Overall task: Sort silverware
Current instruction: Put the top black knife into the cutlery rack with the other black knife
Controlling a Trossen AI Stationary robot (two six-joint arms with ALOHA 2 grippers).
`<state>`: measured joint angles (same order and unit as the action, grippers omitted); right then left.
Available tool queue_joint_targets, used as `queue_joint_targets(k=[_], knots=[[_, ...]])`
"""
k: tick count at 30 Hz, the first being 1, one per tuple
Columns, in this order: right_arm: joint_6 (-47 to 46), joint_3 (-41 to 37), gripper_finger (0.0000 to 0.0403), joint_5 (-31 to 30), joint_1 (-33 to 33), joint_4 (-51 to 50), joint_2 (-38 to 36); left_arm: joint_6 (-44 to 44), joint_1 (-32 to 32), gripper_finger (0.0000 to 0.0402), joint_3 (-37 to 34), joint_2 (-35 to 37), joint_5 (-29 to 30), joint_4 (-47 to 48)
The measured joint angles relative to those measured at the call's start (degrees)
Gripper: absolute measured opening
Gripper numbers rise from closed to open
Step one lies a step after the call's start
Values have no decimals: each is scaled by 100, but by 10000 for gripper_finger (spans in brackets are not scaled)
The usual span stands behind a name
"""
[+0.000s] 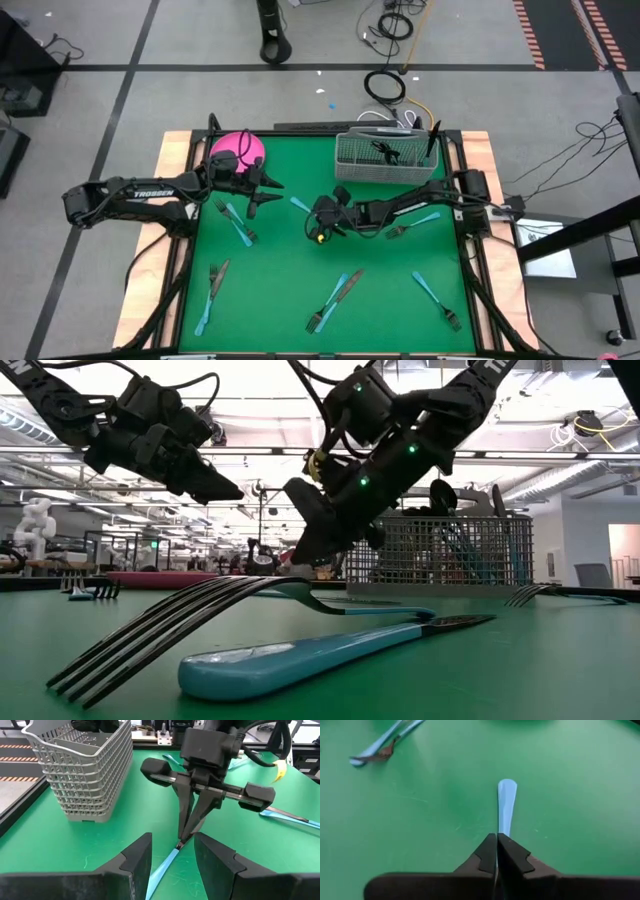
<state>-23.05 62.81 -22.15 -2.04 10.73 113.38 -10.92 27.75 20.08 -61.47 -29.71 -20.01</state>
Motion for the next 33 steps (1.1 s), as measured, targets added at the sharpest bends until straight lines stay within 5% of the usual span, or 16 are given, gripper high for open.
queue_joint_targets(k=[12, 18, 23, 30, 33], knots=[[-312, 2, 122, -215, -65, -358, 51, 7, -2, 150, 0, 0, 0, -2], [-328, 4, 147, -184, -72, -83, 382, 9, -2, 150, 0, 0, -2, -2], [-460, 32, 130, -384, -84, 52, 689, 9, 0, 150, 0, 0, 0, -2], [-448, 50, 18, -446, -112, -131, 864, 5, -1, 150, 0, 0, 5, 195], [-467, 44, 13, -442, -112, -133, 866, -29, 0, 150, 0, 0, 74, 202]])
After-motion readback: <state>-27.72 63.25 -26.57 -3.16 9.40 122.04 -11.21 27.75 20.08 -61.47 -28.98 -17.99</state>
